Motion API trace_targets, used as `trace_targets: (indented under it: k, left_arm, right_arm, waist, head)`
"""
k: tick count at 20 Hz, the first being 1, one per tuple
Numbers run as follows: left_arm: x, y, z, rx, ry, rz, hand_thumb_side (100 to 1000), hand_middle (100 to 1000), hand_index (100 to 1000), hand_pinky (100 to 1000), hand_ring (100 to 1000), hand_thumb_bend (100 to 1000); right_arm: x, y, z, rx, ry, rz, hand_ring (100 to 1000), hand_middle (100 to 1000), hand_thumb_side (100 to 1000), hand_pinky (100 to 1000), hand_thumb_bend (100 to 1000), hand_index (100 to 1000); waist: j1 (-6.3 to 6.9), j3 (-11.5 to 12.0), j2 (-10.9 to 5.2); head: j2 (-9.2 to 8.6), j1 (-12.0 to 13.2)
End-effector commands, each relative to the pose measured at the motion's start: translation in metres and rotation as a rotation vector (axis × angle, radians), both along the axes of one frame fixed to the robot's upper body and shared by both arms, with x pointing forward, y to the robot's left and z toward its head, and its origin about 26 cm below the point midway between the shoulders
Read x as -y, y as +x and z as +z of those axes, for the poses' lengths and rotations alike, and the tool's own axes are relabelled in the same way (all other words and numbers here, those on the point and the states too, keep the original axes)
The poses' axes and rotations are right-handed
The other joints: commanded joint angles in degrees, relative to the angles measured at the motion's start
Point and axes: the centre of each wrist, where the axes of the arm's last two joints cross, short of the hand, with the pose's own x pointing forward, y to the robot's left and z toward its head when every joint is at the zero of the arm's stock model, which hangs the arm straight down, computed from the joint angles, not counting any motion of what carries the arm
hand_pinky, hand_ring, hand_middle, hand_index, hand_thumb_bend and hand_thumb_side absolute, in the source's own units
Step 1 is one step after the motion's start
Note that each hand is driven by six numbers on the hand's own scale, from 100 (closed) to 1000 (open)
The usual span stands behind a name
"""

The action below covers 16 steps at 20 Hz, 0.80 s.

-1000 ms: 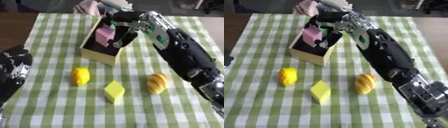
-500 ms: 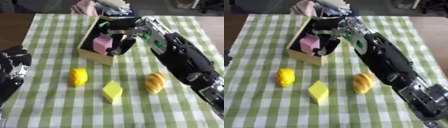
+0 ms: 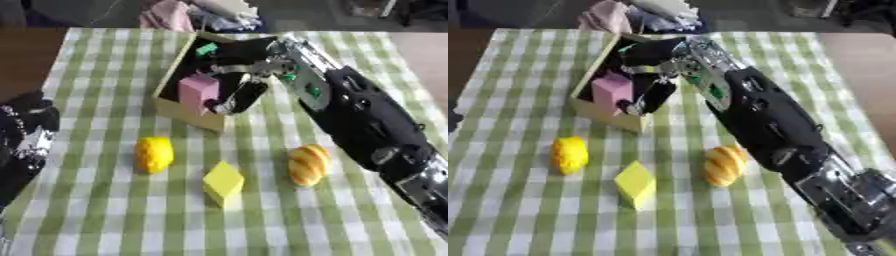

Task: Pick up objects on the table and place them in the box.

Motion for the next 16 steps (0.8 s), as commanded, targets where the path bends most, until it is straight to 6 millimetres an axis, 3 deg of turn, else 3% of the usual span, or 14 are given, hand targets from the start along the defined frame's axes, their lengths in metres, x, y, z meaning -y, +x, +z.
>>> trace_targets:
  k: [1,5,9,16]
  left_arm:
    - [-0.0011,0.0001,0.0058,0.024,0.004,0.002,636,723,847,791,727,326]
    - [-0.0012,0.0003,0.0056,0.023,0.005,0.002,636,723,847,791,727,326]
    - [-0.0015,0.0004,0.0053,0.022,0.006,0.002,636,723,848,791,727,327]
    - [-0.0019,0.0004,0.0049,0.021,0.008,0.003,636,723,848,791,726,328]
  right_arm:
    - [0.0057,0.0004,0.0118,0.052,-0.041,-0.007,865,908,568,859,100,999]
    - [0.0086,0.0019,0.0086,0.065,-0.093,-0.015,916,972,630,885,100,1000]
    - [0.0097,0.002,0.0085,0.084,-0.137,-0.018,951,1000,617,905,101,1000]
    - [0.015,0.0038,0.0112,0.122,-0.193,-0.046,989,1000,587,930,182,1000]
  waist:
    - [-0.4,0.05,-0.89]
    - [-0.62,0.05,-0.96]
    - [-0.74,0.03,-1.02]
    - [-0.9,0.04,-1.1]
  head:
    - [-0.69,-0.25]
    - [-0.72,-0.37]
    - [-0.75,-0.51]
    - [-0.84,-0.78]
